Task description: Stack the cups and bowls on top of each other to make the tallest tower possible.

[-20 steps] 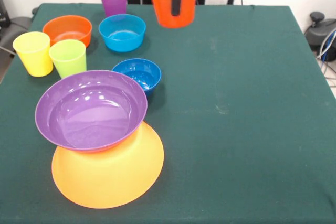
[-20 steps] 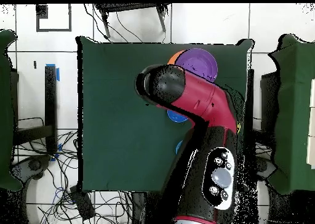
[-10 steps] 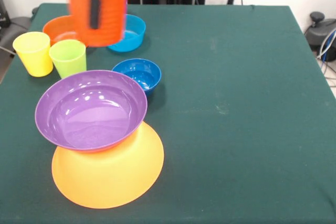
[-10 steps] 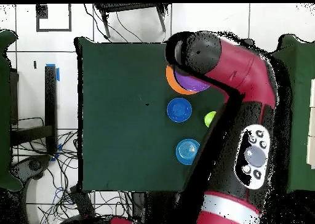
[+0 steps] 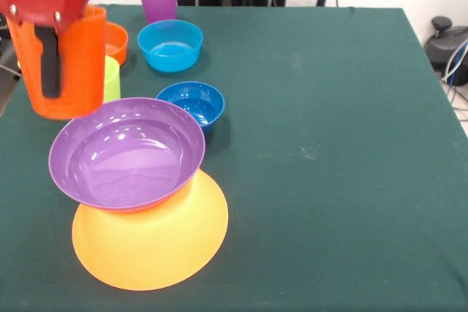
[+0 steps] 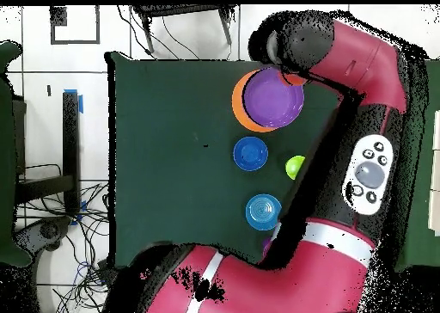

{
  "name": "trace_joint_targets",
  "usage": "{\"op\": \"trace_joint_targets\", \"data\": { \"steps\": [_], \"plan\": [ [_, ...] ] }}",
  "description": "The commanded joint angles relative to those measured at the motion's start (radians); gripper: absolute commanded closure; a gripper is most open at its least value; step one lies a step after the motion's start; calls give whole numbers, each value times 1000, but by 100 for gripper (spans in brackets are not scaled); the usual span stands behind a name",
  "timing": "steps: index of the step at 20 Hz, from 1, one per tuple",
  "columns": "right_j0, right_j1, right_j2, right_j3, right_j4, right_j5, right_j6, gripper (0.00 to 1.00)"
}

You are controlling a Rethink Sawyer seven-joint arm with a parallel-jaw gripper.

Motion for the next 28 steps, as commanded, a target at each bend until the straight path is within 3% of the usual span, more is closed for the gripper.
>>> {"op": "trace_joint_targets", "data": {
  "steps": [1,10,15,28],
  "plan": [
    [17,112,63,-126,-38,111,-31,100],
    [32,145,82,-95,-8,43,-4,100],
    [17,165,92,-99,-8,34,-40,100],
    [9,58,146,170,-1,-74,-93,100]
  ]
}}
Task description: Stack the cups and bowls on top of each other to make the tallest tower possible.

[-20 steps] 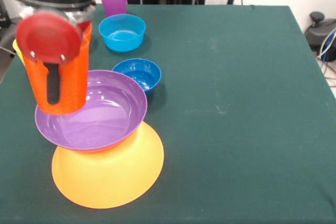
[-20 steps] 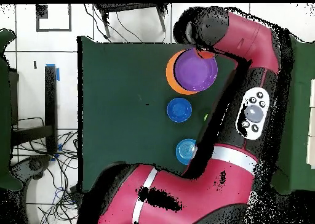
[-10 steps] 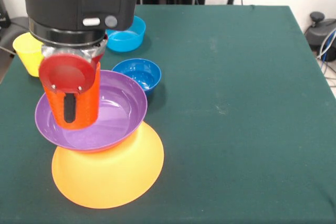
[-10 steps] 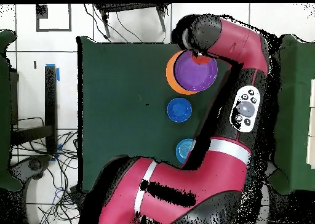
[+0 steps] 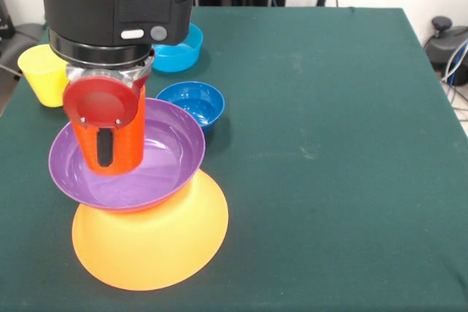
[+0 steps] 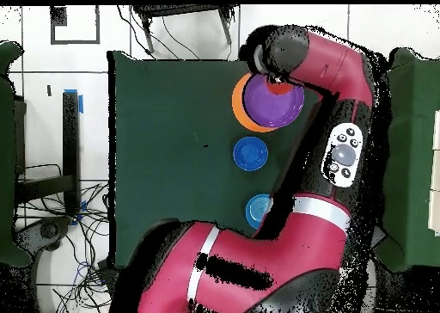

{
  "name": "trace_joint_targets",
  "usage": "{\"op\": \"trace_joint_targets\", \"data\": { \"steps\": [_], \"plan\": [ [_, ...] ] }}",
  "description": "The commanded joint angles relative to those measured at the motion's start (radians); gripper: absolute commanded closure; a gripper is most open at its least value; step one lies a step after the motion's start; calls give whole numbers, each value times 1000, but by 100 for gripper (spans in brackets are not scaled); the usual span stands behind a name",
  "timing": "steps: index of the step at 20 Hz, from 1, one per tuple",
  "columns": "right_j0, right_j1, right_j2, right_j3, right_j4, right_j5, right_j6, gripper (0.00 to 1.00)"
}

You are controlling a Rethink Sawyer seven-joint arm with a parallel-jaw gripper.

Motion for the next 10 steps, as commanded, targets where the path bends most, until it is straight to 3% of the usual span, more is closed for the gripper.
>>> {"op": "trace_joint_targets", "data": {
  "steps": [1,10],
  "plan": [
    [-1,-65,140,209,-7,-75,-94,100],
    [-10,-50,170,263,-15,-159,-91,100]
  ]
}}
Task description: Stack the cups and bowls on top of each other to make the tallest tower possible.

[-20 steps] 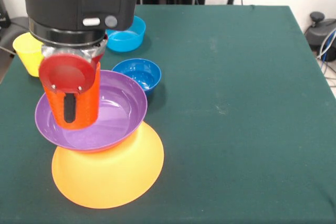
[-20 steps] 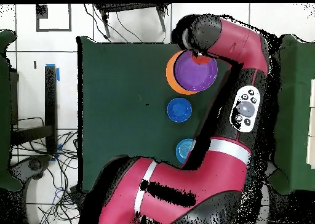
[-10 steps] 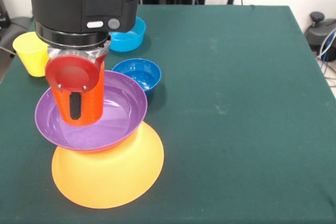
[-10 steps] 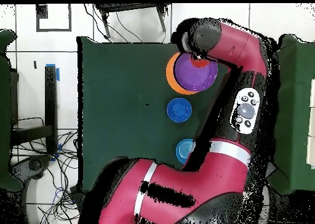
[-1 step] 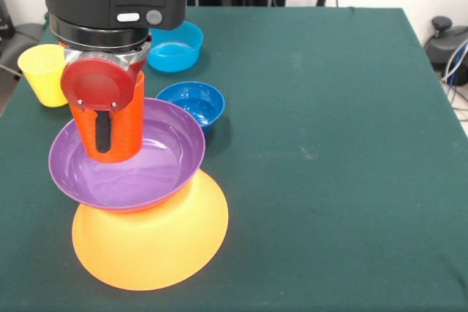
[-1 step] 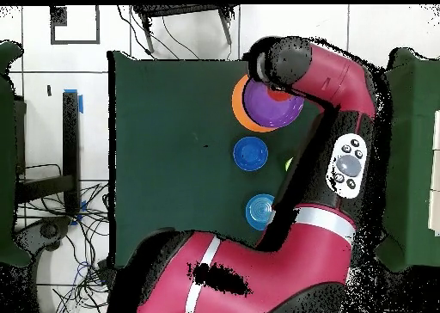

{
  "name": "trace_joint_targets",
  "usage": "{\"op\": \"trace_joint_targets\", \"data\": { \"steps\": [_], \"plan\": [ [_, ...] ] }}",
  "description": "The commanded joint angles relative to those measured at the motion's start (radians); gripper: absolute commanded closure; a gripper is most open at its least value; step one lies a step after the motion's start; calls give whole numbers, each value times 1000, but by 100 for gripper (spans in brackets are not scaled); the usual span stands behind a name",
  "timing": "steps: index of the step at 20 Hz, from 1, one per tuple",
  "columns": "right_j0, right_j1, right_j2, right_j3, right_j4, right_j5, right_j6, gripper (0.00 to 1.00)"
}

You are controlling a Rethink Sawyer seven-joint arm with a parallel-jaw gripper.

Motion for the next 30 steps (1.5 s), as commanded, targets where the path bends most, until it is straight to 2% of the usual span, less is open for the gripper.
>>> {"op": "trace_joint_targets", "data": {
  "steps": [1,15,24,30],
  "plan": [
    [-6,10,156,144,-16,-79,-87,100],
    [-16,25,193,167,-12,-123,-64,100],
    [-28,31,195,165,-23,-80,-87,100],
    [-41,27,203,198,-33,-94,-105,100]
  ]
}}
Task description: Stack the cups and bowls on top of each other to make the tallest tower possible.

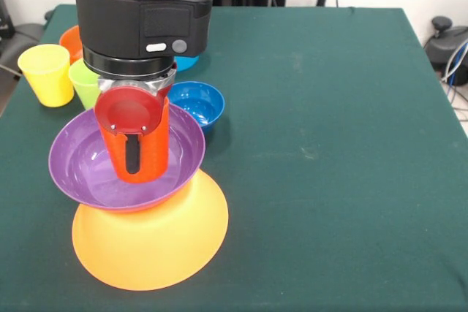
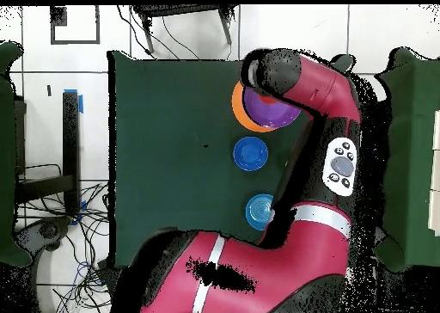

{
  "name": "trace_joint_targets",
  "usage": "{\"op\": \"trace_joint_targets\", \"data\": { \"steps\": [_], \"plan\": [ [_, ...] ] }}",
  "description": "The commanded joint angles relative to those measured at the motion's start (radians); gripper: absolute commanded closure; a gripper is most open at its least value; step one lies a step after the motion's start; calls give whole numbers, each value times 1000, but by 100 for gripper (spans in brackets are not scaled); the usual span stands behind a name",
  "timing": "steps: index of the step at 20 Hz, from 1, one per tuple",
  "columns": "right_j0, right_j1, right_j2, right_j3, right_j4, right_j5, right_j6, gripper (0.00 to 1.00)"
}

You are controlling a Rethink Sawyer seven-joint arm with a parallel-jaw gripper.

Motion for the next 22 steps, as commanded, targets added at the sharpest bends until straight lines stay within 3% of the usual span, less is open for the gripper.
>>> {"op": "trace_joint_targets", "data": {
  "steps": [1,16,17,22],
  "plan": [
    [-32,28,129,127,-35,-8,-106,100],
    [-35,32,139,132,-47,-41,-104,100],
    [-38,31,145,134,-46,-38,-108,0],
    [-42,28,153,138,-50,-49,-120,0]
  ]
}}
